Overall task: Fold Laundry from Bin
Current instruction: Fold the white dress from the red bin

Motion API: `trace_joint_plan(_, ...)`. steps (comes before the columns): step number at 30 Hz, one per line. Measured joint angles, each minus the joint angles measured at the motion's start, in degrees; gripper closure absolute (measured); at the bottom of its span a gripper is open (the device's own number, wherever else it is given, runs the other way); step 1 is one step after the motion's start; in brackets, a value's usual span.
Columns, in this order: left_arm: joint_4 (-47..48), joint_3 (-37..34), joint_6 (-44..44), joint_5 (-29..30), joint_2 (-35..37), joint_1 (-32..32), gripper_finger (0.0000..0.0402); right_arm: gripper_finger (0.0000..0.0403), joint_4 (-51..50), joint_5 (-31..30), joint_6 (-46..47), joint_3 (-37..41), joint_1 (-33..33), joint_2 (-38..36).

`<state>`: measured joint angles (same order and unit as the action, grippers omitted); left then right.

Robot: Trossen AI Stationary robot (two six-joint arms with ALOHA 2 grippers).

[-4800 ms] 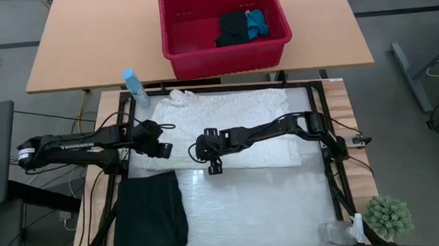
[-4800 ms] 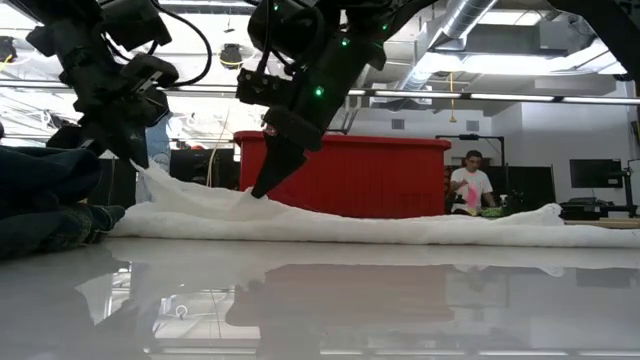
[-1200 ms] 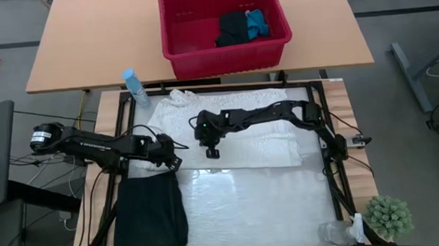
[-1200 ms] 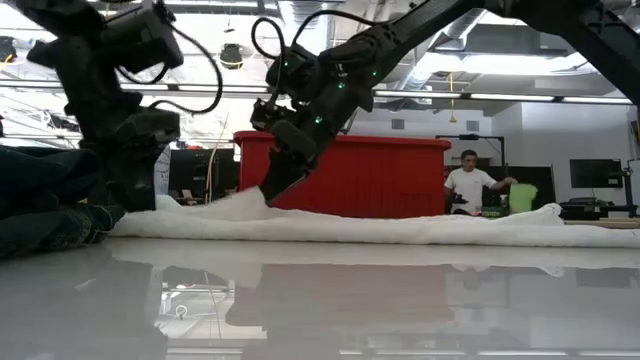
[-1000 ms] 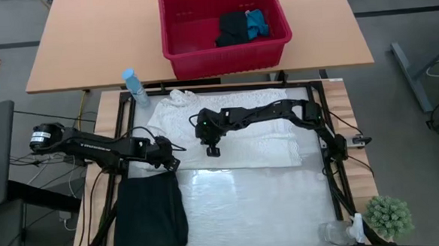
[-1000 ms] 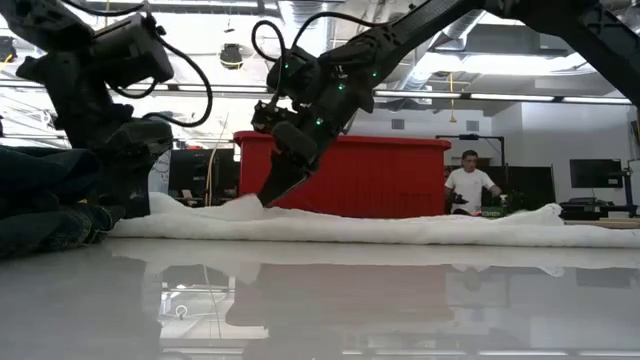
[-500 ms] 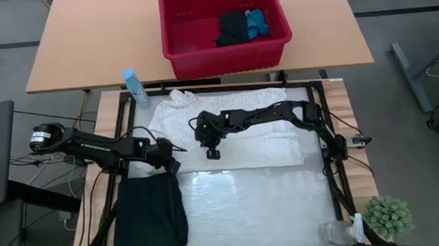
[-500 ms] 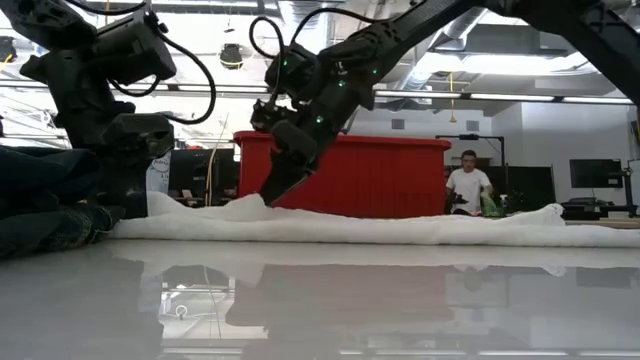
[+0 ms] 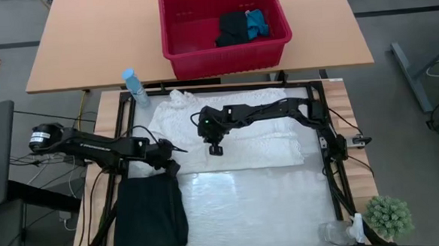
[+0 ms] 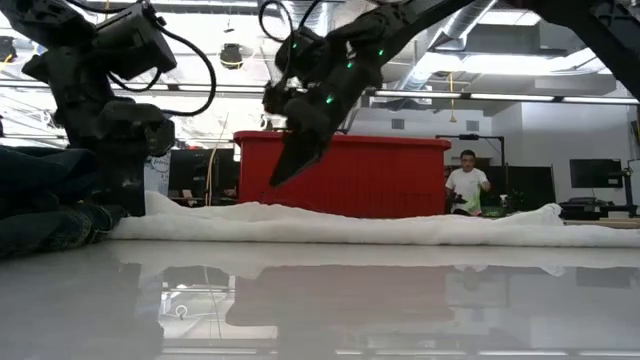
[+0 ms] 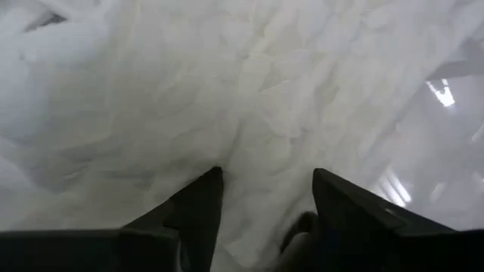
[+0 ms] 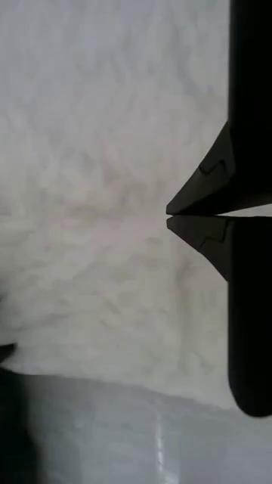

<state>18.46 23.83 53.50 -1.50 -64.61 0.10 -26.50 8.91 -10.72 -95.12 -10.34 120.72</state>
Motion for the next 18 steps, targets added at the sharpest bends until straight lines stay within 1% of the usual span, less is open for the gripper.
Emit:
trace_joint_plan(3,0.9,0.2,0.8,0.4,2.6,0.0,0.0189,0.0368,-3.1,0.0,-1.8,0.0,-0.9,-2.7)
trace_joint_plan(7,3.6,1.7,0.9,4.7,7.3,0.7,0.0186,0.0373,-6.6,0.0,-2.8,-0.1,-3.3,-6.7)
trace_joint_plan(11,6.3,1.9,0.6,4.9,11.3,1.7,0.0185,0.0371,-10.3,-0.1,-0.7,-0.1,-6.2,-9.0)
trace_joint_plan(13,8.0,1.9,2.0,4.8,12.9,2.3,0.0185,0.0367,-11.7,-0.3,-0.5,-0.1,-7.6,-10.0)
trace_joint_plan(14,7.9,1.9,3.0,4.9,13.7,2.7,0.0185,0.0366,-12.6,-1.5,-0.3,-0.1,-8.5,-10.6)
trace_joint_plan(16,7.2,1.9,4.4,7.2,16.0,3.6,0.0185,0.0366,-12.9,-3.5,0.0,-0.1,-10.3,-11.8)
trace_joint_plan(18,4.4,2.5,5.8,11.6,18.2,4.9,0.0185,0.0368,-13.5,-4.3,0.9,-0.1,-12.9,-13.1)
